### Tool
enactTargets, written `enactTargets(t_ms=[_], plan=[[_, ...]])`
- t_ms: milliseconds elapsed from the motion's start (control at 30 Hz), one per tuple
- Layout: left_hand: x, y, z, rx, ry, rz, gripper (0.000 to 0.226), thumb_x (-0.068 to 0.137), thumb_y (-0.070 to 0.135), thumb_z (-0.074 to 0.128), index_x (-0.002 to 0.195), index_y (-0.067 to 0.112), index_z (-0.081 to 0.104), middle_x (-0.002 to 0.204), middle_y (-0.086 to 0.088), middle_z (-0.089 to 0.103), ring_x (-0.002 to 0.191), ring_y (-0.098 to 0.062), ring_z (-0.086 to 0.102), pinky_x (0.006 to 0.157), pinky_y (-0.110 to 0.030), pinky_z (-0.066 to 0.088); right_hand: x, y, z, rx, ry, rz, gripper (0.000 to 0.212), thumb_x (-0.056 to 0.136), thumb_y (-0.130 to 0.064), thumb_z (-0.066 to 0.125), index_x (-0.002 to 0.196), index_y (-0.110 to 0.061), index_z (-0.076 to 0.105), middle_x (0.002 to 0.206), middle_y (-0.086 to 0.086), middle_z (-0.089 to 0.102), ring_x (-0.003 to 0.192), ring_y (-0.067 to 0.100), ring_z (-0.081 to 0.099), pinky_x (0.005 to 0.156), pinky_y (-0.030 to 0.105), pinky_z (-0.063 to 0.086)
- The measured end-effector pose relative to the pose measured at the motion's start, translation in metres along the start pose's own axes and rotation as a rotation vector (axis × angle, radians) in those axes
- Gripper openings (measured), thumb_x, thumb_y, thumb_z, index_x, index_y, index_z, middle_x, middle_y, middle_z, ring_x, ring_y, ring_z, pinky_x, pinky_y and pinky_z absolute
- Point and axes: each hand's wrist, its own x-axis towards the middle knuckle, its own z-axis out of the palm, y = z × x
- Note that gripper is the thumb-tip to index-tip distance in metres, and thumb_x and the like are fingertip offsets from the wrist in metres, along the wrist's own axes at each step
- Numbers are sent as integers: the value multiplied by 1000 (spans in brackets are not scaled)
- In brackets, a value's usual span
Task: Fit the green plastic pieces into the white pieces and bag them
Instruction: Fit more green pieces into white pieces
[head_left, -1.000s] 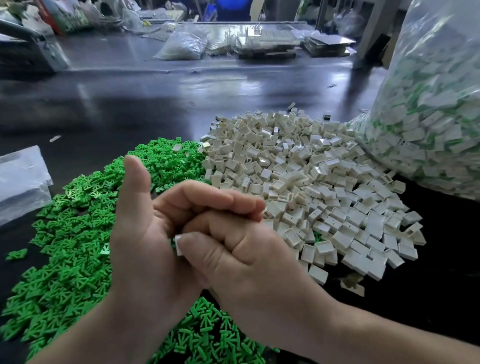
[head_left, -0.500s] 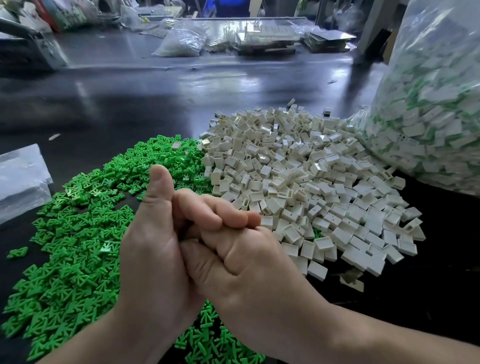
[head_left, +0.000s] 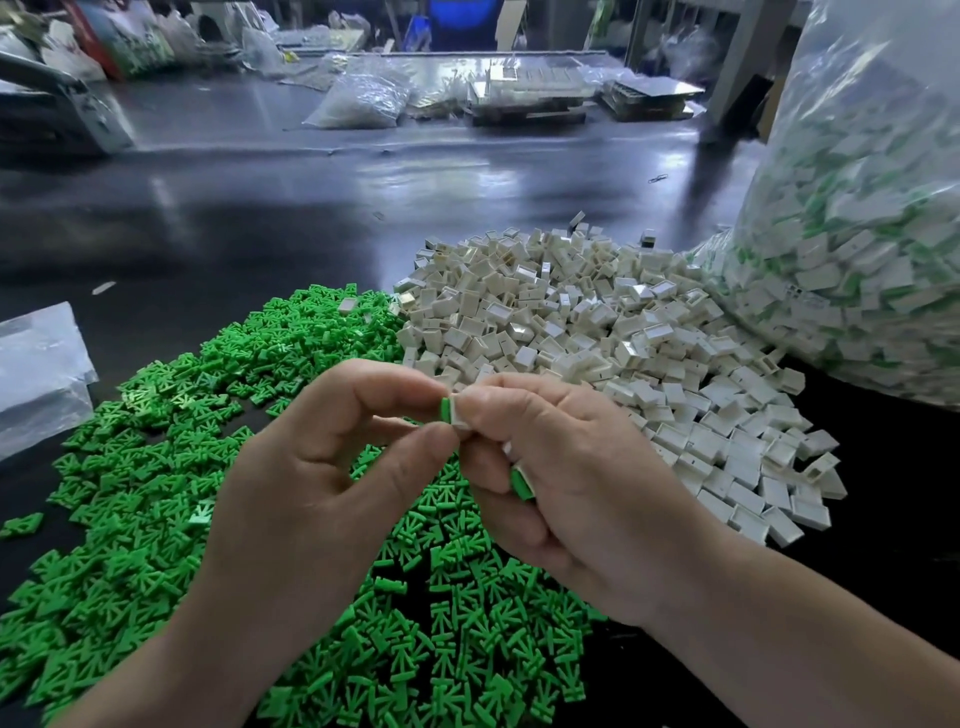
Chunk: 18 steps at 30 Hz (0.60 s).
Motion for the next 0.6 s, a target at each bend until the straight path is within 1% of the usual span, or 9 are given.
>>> enactTargets(t_ms=[167,233,300,367,433,500,533,567,600], plan=[[-2,-1,1,126,50,50,43,85,72,48,97,35,66,96,13,70,90,-5,67,71,-8,47,0,-2,-1,7,-13,49,24,87,-29,57,65,-21,56,56,-4,47,35,8,33,34,14,23],[-3,1,2,124,61,58,31,86,56,56,97,30,68,96,13,70,90,-4,66,72,-6,45,0,-1,-2,38,-22,89,21,84,-29,58,65,-21,56,57,-4,47,36,8,35,34,15,23],[-3,1,3,146,72,84,25,85,43,57,98,25,68,97,14,69,91,-1,65,72,-3,42,2,1,-4,109,-44,133,16,82,-28,58,68,-20,57,59,-4,49,38,8,38,34,15,25],[-4,3,5,168,79,96,24,85,39,56,101,25,67,100,16,68,93,3,63,73,0,41,3,1,-7,204,-93,141,15,85,-26,55,74,-17,56,60,-4,53,40,6,44,33,16,30],[-4,1,4,221,82,100,25,86,39,57,107,29,66,105,21,67,94,7,62,73,1,40,5,-2,-11,343,-148,90,12,87,-21,51,79,-13,56,65,-1,57,42,5,49,32,15,33],[-3,-3,3,314,-5,87,32,89,46,56,118,35,63,113,28,64,99,11,59,74,-1,42,7,-8,-16,482,-151,17,7,82,-19,56,84,-12,57,77,4,59,47,7,55,32,14,35],[-2,-7,3,396,-96,75,38,91,51,54,127,39,58,121,32,57,105,11,54,80,-4,42,8,-11,-19,524,-134,-11,10,79,-19,58,87,-12,58,81,6,59,49,8,56,32,14,36],[-2,-12,3,507,-192,66,46,91,57,49,135,43,50,129,33,48,112,11,47,90,-11,40,8,-14,-21,545,-113,-26,13,77,-19,60,88,-12,58,83,7,59,49,9,56,31,15,37],[-1,-16,3,625,-277,66,53,90,60,42,140,44,44,134,30,42,120,5,41,97,-20,36,9,-16,-23,553,-86,-31,16,75,-20,63,88,-12,57,83,7,59,49,10,56,31,15,38]])
